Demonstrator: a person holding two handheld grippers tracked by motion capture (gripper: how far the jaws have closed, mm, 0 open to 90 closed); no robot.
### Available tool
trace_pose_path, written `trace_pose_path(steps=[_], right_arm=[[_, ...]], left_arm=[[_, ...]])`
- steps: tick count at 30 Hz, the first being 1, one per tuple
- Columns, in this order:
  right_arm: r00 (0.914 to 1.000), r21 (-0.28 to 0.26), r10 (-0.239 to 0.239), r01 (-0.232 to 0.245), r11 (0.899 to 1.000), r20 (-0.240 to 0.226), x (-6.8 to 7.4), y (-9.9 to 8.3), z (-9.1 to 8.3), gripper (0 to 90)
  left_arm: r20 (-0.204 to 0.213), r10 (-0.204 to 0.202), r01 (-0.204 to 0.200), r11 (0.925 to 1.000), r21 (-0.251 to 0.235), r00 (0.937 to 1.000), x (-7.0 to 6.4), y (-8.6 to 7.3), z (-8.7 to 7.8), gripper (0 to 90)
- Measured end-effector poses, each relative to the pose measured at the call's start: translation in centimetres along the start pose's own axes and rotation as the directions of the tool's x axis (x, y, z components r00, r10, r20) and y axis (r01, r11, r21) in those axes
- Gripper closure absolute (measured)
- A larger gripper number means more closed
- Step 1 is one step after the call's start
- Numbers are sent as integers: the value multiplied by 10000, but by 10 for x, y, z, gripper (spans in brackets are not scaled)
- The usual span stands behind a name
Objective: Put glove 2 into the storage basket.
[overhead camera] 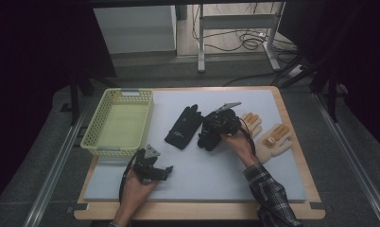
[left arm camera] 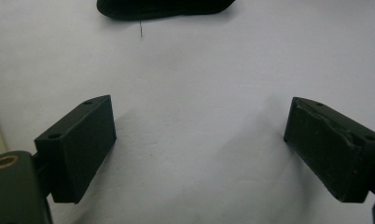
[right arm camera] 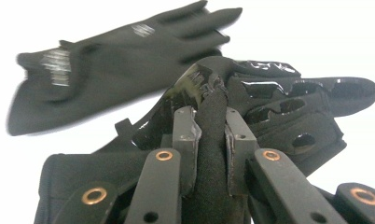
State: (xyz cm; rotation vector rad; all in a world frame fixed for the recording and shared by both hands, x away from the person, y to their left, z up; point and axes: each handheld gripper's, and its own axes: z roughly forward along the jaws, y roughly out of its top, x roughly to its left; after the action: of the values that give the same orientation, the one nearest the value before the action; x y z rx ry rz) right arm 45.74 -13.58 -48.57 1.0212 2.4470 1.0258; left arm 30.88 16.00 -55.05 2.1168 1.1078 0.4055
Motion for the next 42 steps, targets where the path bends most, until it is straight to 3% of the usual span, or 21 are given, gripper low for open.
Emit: trace_pose_path(steps=[5,12,19,22,23,27,31,37,42], right_arm=[[9913,-326,-1176,1158,9927,-590,32,-1,-33,771],[9713,-515,-1611,1544,9867,-1749,68,-28,-61,765],[9495,-381,-1822,1785,9832,-2553,95,-63,-63,760],[9465,-176,-1856,1877,9821,-2641,103,-76,-57,724],[9475,-147,-1998,2026,9792,-2498,105,-79,-55,662],[9518,-258,-1887,1881,9818,-2417,100,-79,-57,498],[9617,-532,-1519,1435,9882,-2281,86,-70,-61,448],[9724,-631,-1037,924,9937,-2090,69,-56,-54,447],[9805,-620,-648,541,9966,-1858,56,-38,-38,503]], left_arm=[[-5,22,-22,10000,0,10000,0,0,0,90],[-17,-4,4,10000,-35,10000,0,0,0,90],[-6,-51,51,10000,-36,10000,0,0,0,90],[-5,-8,8,10000,-12,10000,0,0,0,90],[-6,-10,10,10000,-10,10000,0,0,0,90],[-5,-11,11,10000,-9,10000,0,0,0,90],[-7,-66,66,10000,-32,10000,0,0,0,90],[-5,-28,28,10000,-1,10000,0,0,0,91],[-1,-20,20,10000,-1,10000,0,0,0,90]])
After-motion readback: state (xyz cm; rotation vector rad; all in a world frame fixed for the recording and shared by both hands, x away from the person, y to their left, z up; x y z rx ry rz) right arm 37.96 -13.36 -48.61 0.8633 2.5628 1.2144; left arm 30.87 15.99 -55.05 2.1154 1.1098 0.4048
